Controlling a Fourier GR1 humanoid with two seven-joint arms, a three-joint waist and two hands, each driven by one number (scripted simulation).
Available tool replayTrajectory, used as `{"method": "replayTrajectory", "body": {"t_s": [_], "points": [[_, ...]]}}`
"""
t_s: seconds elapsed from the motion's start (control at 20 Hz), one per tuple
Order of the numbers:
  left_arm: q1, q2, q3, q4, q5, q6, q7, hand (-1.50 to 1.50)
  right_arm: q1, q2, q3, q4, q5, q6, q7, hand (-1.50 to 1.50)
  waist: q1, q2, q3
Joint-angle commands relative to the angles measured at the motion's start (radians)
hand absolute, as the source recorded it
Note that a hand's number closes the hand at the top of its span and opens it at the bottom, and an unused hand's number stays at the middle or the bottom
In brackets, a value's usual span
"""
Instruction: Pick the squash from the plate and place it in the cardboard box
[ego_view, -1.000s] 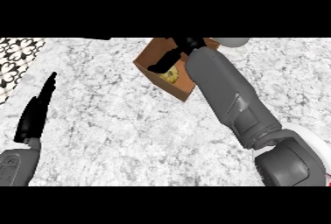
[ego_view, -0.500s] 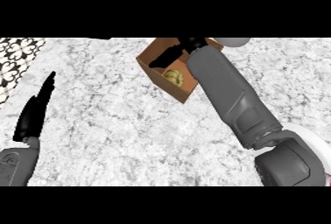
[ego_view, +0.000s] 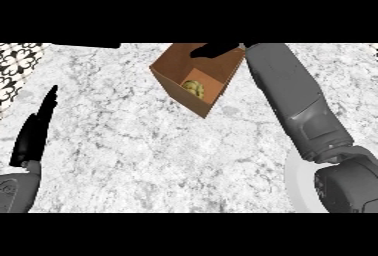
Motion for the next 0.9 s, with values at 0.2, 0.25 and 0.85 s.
{"method": "replayTrajectory", "body": {"t_s": [0.2,0.25,0.85], "points": [[0.036,-0.048,-0.019,-0.005,-0.021,0.036,-0.010,0.00,0.051,-0.169,-0.051,0.017,-0.042,0.100,-0.025,-1.50,-0.010,0.002,0.000],[0.038,0.043,0.036,-0.006,0.021,-0.036,-0.017,0.00,0.090,-0.228,-0.051,0.019,-0.042,0.162,-0.054,-1.50,-0.012,-0.001,0.001],[0.054,0.000,0.020,-0.033,0.014,-0.018,-0.019,0.00,0.182,-0.449,-0.001,0.034,0.013,0.382,-0.148,-1.50,0.005,0.006,0.003]]}}
